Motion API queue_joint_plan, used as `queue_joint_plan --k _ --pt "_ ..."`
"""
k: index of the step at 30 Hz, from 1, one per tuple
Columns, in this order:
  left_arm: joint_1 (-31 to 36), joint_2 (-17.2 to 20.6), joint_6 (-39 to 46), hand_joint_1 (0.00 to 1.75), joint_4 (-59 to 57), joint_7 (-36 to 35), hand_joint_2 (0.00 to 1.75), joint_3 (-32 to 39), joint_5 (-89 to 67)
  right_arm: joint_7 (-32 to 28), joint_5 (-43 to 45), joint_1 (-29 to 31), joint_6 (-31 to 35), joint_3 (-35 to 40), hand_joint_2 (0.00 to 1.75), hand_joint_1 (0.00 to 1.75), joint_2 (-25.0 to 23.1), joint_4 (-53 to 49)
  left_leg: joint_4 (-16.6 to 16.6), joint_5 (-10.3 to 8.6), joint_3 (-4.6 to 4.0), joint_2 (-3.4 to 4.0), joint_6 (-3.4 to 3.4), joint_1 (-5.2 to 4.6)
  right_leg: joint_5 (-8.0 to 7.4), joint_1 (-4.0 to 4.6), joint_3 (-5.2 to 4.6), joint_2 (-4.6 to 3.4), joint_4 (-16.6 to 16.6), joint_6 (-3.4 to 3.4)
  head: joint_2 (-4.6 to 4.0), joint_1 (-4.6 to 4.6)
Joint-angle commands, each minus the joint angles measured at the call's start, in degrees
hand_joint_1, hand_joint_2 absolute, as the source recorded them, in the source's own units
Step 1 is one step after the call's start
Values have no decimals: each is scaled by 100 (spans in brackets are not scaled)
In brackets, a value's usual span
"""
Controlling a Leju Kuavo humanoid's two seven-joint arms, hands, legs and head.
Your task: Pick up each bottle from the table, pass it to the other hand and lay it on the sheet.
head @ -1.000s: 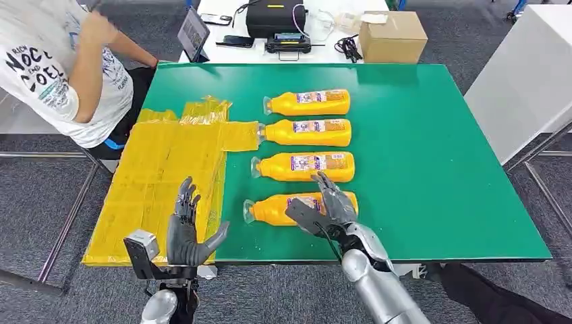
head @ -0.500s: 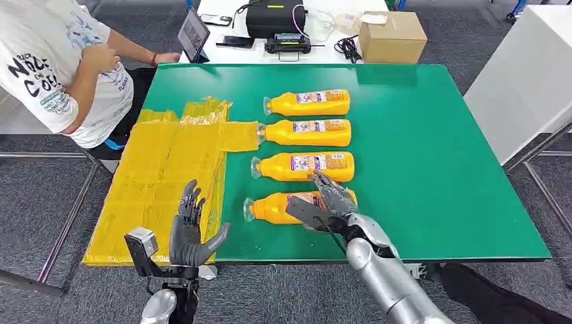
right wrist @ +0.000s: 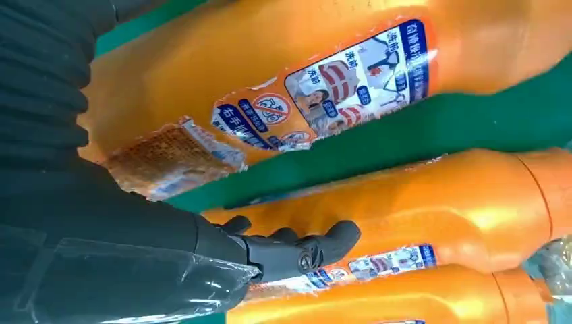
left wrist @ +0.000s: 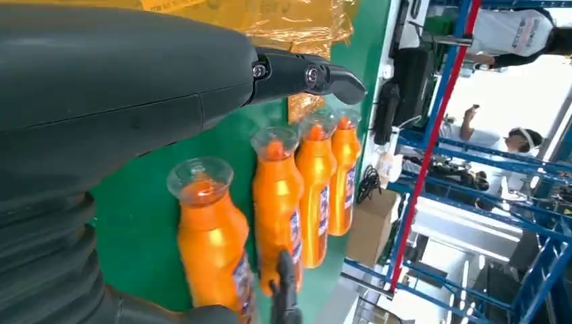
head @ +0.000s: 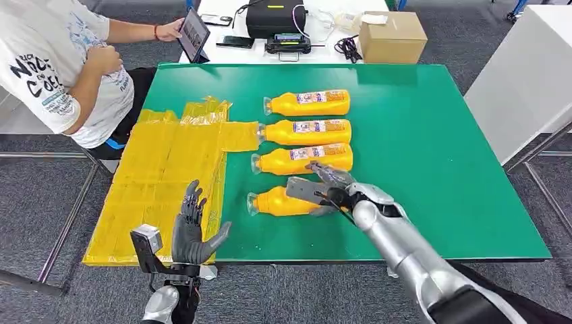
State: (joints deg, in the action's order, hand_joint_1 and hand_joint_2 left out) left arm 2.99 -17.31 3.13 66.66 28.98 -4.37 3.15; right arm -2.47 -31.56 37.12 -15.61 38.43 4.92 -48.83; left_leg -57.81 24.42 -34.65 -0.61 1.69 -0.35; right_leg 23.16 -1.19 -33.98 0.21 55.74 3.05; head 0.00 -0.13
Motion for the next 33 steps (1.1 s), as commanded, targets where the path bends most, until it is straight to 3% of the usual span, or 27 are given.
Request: queue_joint_plan --k 1,10,15,33 --pt "275 160 163 0 -469 3 175 -71 -50 35 292 949 -373 1276 175 0 278 879 -3 10 16 10 -10 5 7 6 14 -7 2 -13 0 0" --pt "373 197 111 0 -625 -25 175 -171 27 -87 636 1222 -799 1826 175 0 371 1087 -2 5 13 2 -10 4 5 5 14 1 0 -13 0 0" --pt "375 200 111 0 -624 -25 175 -169 27 -87 635 1220 -797 1827 175 0 379 1090 2 2 8 5 -6 1 2 2 7 -2 -2 -8 0 0" --pt "449 241 105 0 -812 -96 175 -362 101 -162 1321 1306 -1138 2934 175 0 739 959 2 2 7 0 -6 1 3 1 7 3 -1 -8 0 0"
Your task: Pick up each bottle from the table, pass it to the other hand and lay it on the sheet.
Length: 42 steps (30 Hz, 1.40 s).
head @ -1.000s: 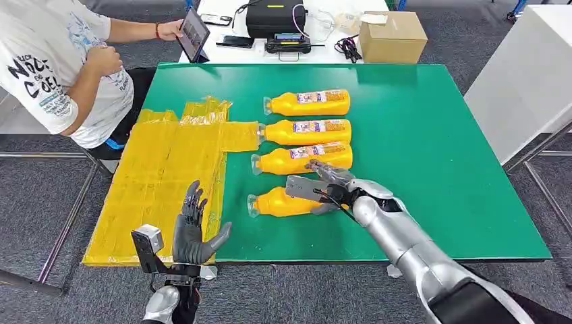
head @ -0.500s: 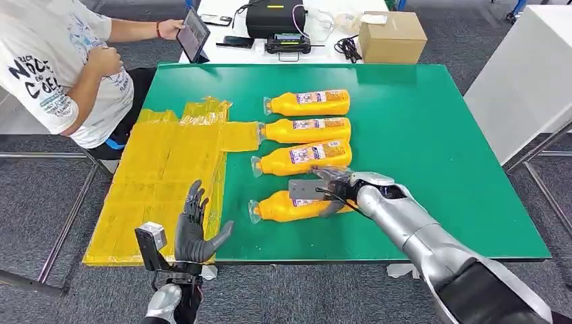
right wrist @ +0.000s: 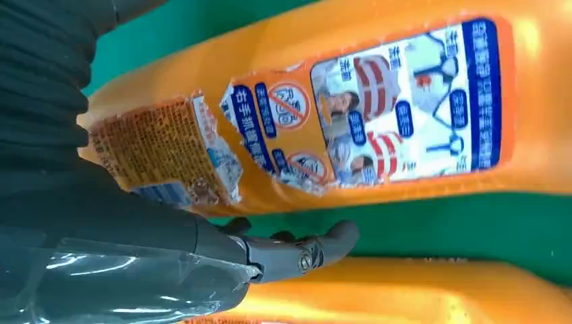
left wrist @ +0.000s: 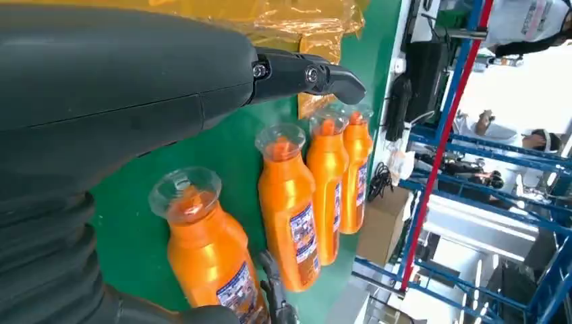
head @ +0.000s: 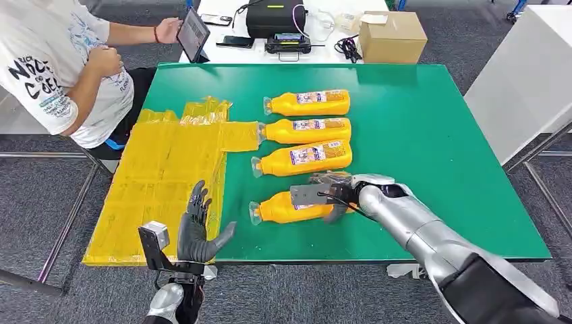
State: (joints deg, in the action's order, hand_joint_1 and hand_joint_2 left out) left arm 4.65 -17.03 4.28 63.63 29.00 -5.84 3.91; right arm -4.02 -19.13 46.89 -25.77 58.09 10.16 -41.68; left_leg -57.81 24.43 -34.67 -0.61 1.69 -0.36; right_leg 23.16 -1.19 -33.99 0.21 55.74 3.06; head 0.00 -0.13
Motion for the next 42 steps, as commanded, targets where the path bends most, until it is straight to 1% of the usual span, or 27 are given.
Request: queue_joint_plan --k 1,4,7,9,19,21,22,23,24,28,30,32,35,37,38,39,40,41,42 --pt "296 218 -20 0 -541 -101 175 -241 18 -7 58 304 -92 1014 175 0 227 259 0 7 17 0 -10 4 8 5 18 3 1 -14 0 0" --pt "311 201 -30 0 -561 -101 175 -261 18 -8 27 282 -117 1116 175 0 262 298 4 1 7 -1 -4 0 2 1 7 3 -3 -6 0 0" --pt "354 186 -54 0 -611 -105 175 -288 48 -14 51 365 -312 1272 175 0 342 277 -1 7 18 -2 -11 7 7 8 20 5 -1 -14 0 0" --pt "352 181 -73 0 -618 -105 175 -308 49 31 106 412 -338 1341 175 0 399 260 2 1 9 -3 -6 1 3 2 9 5 -2 -8 0 0" --pt "350 181 -74 0 -619 -105 175 -309 49 27 111 418 -340 1343 175 0 408 261 -1 8 20 4 -12 6 7 8 19 0 -1 -15 0 -2" --pt "326 192 -87 0 -585 -104 175 -295 55 99 65 407 -236 1427 175 0 396 301 0 3 10 2 -7 1 3 2 9 0 -1 -9 0 0" --pt "313 191 -93 0 -566 -104 175 -285 55 111 58 390 -192 1452 175 21 385 334 -2 7 18 5 -11 5 6 7 17 -2 -1 -14 0 -2" --pt "287 183 -83 0 -532 -100 175 -254 63 128 14 356 -56 1462 175 143 348 389 0 6 18 5 -10 5 4 6 18 -1 -4 -12 0 0" --pt "261 184 -90 0 -500 -100 175 -240 63 128 22 308 24 1434 175 175 308 437 3 3 15 3 -7 2 3 3 13 -1 -4 -9 0 -2" --pt "203 165 -105 0 -439 -100 175 -216 69 158 21 201 385 1275 175 175 186 533 3 9 28 13 -12 7 5 8 25 -9 -6 -16 0 -2" --pt "188 160 -114 0 -400 -100 175 -212 69 168 17 130 428 1234 175 175 180 537 3 3 17 8 -8 4 0 5 16 -4 -7 -10 0 0" --pt "189 163 -108 0 -389 -101 175 -202 67 155 -2 3 616 1113 175 175 147 548 4 3 21 4 -10 6 2 8 22 0 -8 -13 0 0" --pt "136 182 -88 0 -281 -103 175 -189 52 -1 29 -372 1187 645 175 175 112 342 7 7 31 2 -13 10 5 12 34 2 -12 -16 0 -2" --pt "75 206 -67 0 -158 -90 175 -158 45 -243 237 -862 1803 -25 175 175 121 -130 7 7 32 0 -11 13 4 15 37 3 -17 -14 0 0" --pt "28 213 -44 0 -72 -75 175 -128 47 -412 297 -1203 2211 -472 175 175 120 -518 9 6 32 0 -10 12 4 13 36 3 -17 -12 0 -2" --pt "-54 221 -13 0 75 -54 175 -76 52 -557 320 -1731 2515 -1078 175 175 118 -1181 11 13 45 -1 -15 16 11 18 50 5 -20 -19 0 0" --pt "-123 220 19 0 199 -25 175 -18 59 -809 280 -2229 2894 -1693 175 175 -16 -1777 13 11 43 -2 -14 19 8 20 49 5 -24 -17 0 -2" --pt "-186 221 33 0 333 5 175 32 74 -946 93 -2626 2971 -2071 175 175 -98 -2366 14 12 45 -3 -14 24 8 25 52 6 -27 -16 0 2" --pt "-283 200 154 0 543 113 175 156 102 -1093 -20 -3169 3267 -2718 175 175 -377 -3083 11 13 39 6 -14 22 7 23 43 -3 -22 -16 0 2"
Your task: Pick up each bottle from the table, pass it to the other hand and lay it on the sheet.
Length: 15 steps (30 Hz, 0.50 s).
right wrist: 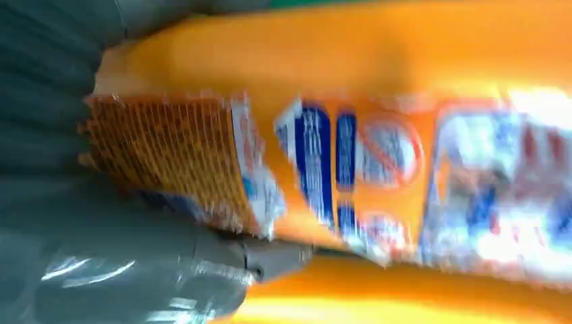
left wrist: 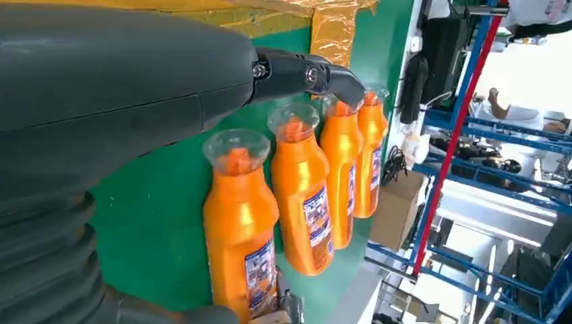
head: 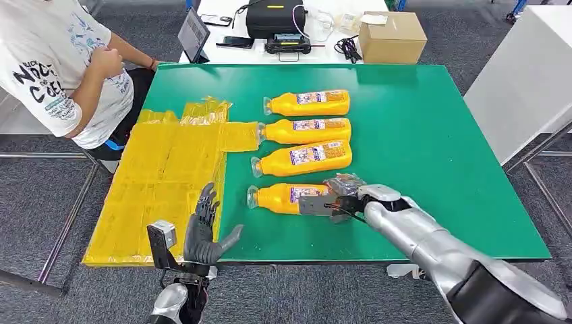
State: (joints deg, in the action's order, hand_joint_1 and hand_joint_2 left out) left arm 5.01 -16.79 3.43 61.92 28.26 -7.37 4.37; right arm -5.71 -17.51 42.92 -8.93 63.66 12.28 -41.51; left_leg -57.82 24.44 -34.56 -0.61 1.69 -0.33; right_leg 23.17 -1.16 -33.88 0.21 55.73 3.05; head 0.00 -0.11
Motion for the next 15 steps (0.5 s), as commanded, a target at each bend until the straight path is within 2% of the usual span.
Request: queue_joint_plan --k 1,5,6,7,12,15 --pt "-371 189 229 0 824 181 175 322 55 -841 -342 -2919 1535 -3364 175 175 -634 -3352 12 21 39 15 -20 24 12 25 41 -11 -20 -22 0 0" --pt "-407 178 227 0 905 144 175 350 53 -745 -538 -2995 1319 -3602 175 175 -741 -3490 -3 22 -7 7 -20 11 18 13 -7 -4 9 -20 0 -7" --pt "-420 144 372 0 983 317 175 422 32 -1171 -328 -3147 1409 -3915 175 175 -910 -3618 2 15 -15 -15 -15 10 15 11 -12 10 3 -16 0 -9" --pt "-475 126 499 0 1147 428 175 494 55 -1286 -303 -3365 1503 -4175 175 175 -1056 -3871 -4 20 -11 -15 -18 13 20 14 -6 9 6 -19 0 -7" --pt "-989 34 1096 0 2513 767 175 835 185 -1531 -519 -4432 2071 -4790 175 175 -1404 -5406 -4 20 -30 -16 -16 13 20 12 -22 5 7 -18 0 0" --pt "-1173 -18 1130 0 2921 741 175 832 313 -1615 -658 -4732 2344 -5016 175 175 -1586 -5649 -3 18 -27 -34 -16 9 23 8 -16 25 4 -18 0 0"
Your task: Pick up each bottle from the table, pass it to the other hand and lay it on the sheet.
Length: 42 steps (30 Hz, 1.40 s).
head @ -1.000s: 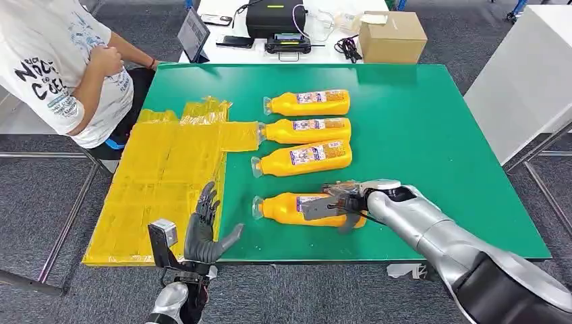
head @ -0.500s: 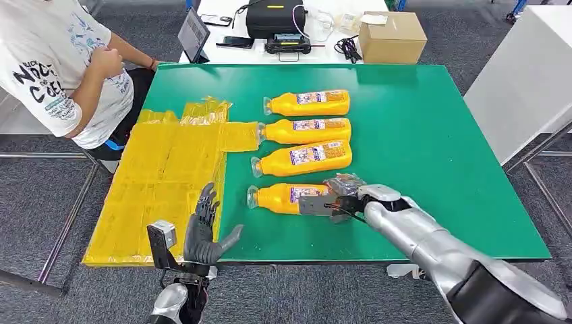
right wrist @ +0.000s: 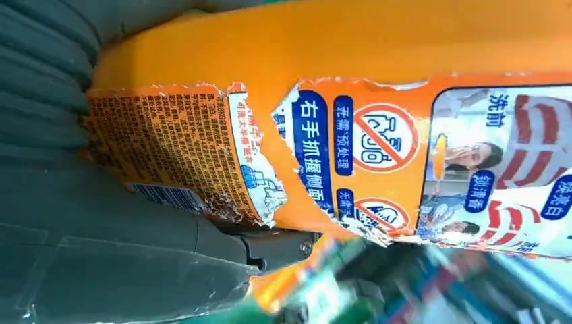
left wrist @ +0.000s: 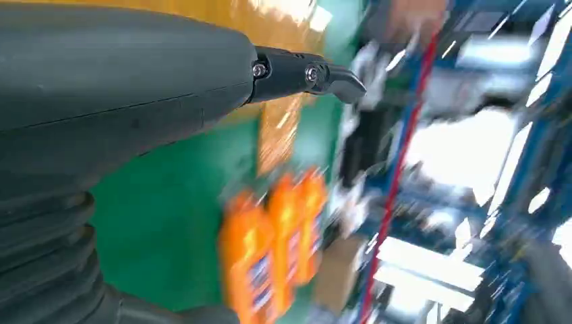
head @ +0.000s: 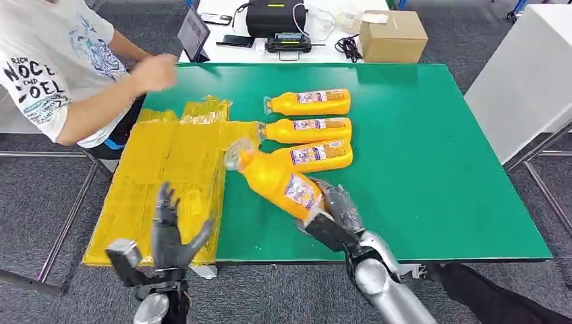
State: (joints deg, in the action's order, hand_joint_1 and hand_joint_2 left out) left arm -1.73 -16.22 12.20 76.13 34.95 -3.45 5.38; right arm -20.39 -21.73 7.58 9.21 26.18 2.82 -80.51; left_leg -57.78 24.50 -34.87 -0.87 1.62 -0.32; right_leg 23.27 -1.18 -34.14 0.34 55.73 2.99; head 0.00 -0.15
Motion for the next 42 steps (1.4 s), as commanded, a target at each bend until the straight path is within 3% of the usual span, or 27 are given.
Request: queue_joint_plan --k 1,13,21,23,27,33,42 --pt "-512 -64 193 0 1515 24 175 388 276 -146 -353 -1219 573 -1274 175 175 -628 -1711 -12 24 20 -8 -14 13 26 15 26 12 7 -18 0 2" --pt "-395 102 -181 0 1215 -175 175 90 452 -279 -413 -1117 475 -1311 175 175 -668 -1285 -2 14 26 13 -11 9 10 11 21 -7 -2 -17 0 2" --pt "75 445 -1978 0 88 -893 175 -887 958 -1371 -276 -716 -197 -513 175 175 -1206 1431 20 1 40 12 -10 9 -1 10 35 -9 -22 -14 0 4" --pt "135 529 -2048 0 5 -814 175 -999 733 -1514 -145 -569 -331 -231 175 175 -1343 1839 20 6 46 31 -14 10 -3 11 37 -26 -23 -18 0 2" --pt "178 628 -2529 0 -180 -895 175 -1041 641 -1541 -113 -490 -558 250 175 175 -1377 2158 16 4 32 26 -11 9 0 10 23 -21 -14 -15 0 2" --pt "154 684 -3334 0 -315 -853 175 -1177 741 -1577 0 -388 -657 373 175 175 -1363 2264 13 5 30 22 -8 10 3 10 23 -16 -13 -13 0 4" --pt "192 687 -3276 0 -350 -777 175 -1331 280 -1477 -46 -273 -886 383 175 175 -1457 2085 7 10 32 23 -14 10 6 11 26 -17 -7 -19 0 4"
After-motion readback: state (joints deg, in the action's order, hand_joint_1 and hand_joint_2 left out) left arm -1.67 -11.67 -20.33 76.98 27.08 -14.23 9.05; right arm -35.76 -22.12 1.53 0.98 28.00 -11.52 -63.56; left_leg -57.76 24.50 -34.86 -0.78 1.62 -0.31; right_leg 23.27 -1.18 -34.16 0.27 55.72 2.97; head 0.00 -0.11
